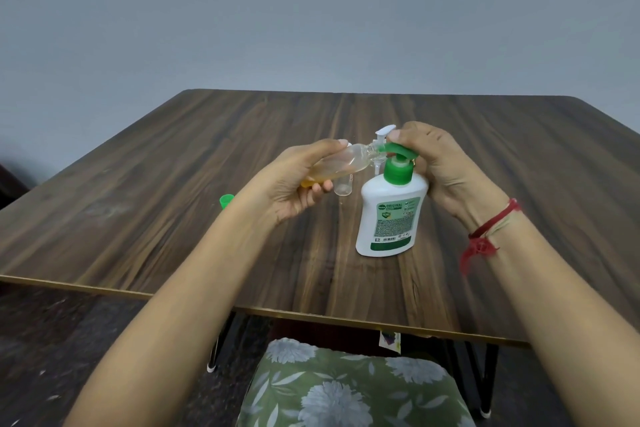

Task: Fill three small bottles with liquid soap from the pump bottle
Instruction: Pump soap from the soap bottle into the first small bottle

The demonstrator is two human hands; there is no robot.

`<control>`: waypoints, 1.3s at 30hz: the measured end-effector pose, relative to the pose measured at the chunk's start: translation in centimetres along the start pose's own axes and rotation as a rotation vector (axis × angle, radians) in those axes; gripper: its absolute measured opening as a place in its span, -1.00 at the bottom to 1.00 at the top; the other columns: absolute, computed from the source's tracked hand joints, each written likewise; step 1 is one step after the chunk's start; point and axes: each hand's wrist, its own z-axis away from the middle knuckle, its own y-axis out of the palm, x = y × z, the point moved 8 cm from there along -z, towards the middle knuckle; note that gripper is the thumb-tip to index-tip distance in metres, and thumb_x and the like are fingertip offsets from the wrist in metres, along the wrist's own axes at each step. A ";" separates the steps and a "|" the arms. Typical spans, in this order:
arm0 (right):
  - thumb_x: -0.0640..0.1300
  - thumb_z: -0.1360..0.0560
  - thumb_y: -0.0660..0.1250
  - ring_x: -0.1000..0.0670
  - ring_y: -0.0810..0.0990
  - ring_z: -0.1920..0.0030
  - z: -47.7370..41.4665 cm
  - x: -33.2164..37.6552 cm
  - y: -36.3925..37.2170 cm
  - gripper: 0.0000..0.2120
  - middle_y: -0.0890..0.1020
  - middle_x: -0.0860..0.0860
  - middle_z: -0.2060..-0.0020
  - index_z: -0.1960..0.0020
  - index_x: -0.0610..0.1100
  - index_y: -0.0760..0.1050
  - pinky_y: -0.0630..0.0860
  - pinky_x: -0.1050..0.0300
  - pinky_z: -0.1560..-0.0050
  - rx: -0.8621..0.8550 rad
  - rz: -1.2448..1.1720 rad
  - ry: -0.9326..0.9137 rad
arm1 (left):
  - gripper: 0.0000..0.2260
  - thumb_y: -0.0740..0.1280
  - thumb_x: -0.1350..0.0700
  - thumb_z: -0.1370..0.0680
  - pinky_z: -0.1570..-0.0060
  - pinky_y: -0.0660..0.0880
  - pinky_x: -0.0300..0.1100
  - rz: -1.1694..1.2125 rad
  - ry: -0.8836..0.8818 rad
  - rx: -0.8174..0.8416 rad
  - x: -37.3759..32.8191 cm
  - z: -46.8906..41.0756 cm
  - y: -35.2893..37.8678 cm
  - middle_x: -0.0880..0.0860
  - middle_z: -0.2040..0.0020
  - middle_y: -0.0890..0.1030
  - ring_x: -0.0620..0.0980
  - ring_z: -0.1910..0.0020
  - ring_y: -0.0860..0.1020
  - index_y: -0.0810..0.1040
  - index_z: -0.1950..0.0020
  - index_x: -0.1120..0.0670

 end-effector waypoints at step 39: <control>0.04 -0.05 0.59 0.03 0.44 0.31 0.2 -0.5 0.2 -0.45 0.50 -0.03 0.31 0.15 -0.22 0.45 0.38 0.18 0.22 0.022 -0.012 0.058 | -0.88 0.38 0.07 -0.51 0.68 0.33 -0.43 0.072 -0.008 -0.022 1.2 -0.1 0.2 0.07 0.22 0.60 -0.18 0.63 0.39 0.59 0.17 0.10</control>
